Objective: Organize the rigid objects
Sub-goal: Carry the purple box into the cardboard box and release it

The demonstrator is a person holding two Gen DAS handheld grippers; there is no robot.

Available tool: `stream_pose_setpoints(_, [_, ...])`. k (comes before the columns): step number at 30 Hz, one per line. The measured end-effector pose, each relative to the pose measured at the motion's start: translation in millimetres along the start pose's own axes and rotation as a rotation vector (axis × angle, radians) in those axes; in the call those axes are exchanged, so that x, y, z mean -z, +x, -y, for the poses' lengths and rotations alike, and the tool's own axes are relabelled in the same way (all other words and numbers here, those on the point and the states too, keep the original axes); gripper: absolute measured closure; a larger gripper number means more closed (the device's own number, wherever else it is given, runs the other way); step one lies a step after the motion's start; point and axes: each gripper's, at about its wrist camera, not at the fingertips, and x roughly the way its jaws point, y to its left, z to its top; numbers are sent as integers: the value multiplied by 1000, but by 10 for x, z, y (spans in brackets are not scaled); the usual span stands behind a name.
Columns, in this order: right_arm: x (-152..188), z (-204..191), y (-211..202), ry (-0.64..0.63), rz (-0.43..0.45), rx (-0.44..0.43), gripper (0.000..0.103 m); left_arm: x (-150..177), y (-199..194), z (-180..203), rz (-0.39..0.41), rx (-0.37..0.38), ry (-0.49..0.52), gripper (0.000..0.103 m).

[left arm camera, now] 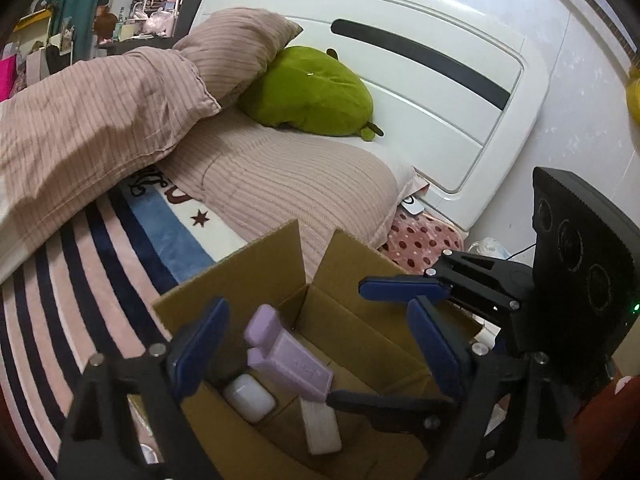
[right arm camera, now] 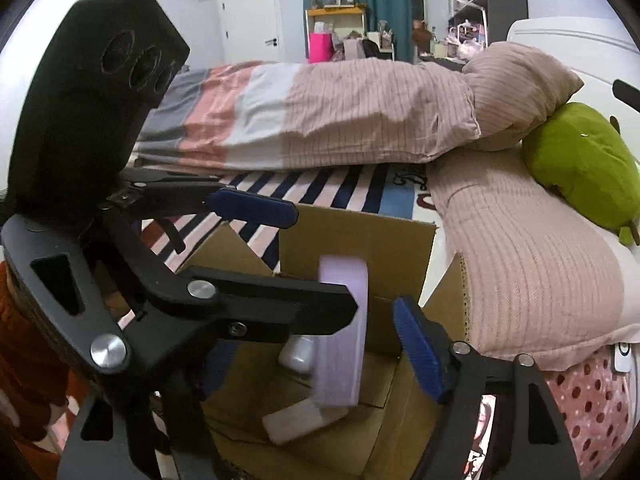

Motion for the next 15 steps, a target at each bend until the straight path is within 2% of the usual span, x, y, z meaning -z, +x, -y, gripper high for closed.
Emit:
stream_pose_setpoints(7, [19, -132, -86, -23, -1, 9, 31, 70, -246, -25, 38, -35, 1, 14])
stream_pose_setpoints(12, [-30, -372, -141, -48, -6, 16, 31, 202, -605, -94, 93, -63, -2, 14])
stream_pose_setpoints(15, [-107, -611, -152, -75, -3, 12, 31, 343, -949, -222, 146, -84, -21, 14])
